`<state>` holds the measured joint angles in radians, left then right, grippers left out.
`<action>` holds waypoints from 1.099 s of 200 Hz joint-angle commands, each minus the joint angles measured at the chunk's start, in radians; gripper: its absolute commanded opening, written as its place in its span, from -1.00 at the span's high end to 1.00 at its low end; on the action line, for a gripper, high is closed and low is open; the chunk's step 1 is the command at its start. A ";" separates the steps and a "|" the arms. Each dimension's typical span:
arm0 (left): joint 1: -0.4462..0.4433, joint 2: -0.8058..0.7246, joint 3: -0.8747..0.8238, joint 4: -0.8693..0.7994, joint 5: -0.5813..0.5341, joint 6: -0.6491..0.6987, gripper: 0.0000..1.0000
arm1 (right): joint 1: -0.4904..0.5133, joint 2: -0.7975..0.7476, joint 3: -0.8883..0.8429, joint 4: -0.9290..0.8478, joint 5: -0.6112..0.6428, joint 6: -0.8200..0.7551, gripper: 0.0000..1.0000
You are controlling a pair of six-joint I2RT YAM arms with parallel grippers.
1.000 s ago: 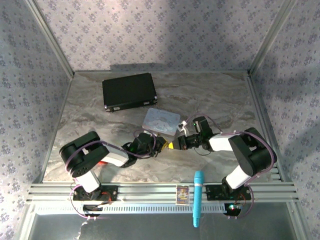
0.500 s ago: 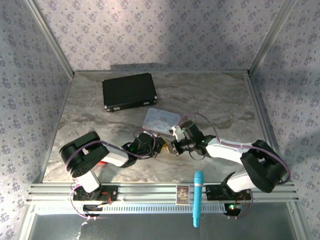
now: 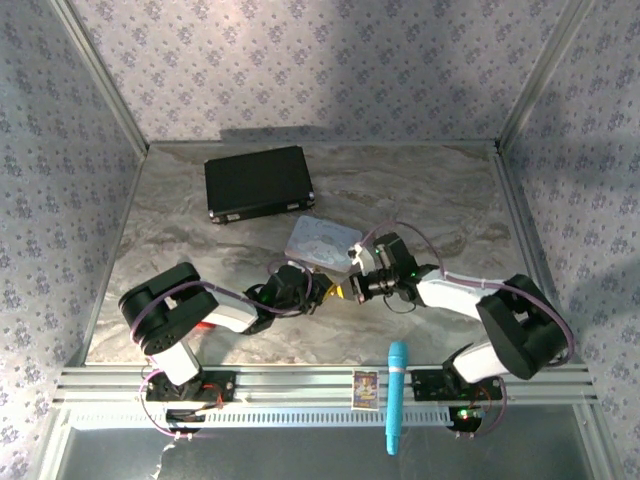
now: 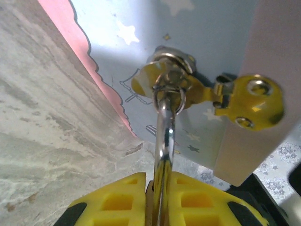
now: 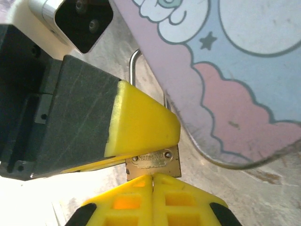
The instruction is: Unlock a padlock with a key
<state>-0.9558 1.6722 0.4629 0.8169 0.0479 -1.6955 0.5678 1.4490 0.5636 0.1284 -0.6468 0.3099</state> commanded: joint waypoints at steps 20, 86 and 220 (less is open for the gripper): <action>-0.027 -0.008 0.020 0.051 0.122 -0.009 1.00 | -0.055 0.062 0.015 0.039 -0.143 0.047 0.95; -0.025 0.013 0.023 0.037 0.118 -0.018 1.00 | -0.038 -0.051 -0.013 -0.040 0.013 -0.011 0.56; -0.004 0.003 0.130 -0.442 0.128 0.235 1.00 | 0.074 -0.118 0.245 -0.428 0.721 0.177 -0.19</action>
<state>-0.9642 1.6775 0.5884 0.5617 0.1146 -1.5318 0.6331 1.2961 0.7238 -0.1867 -0.0971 0.4042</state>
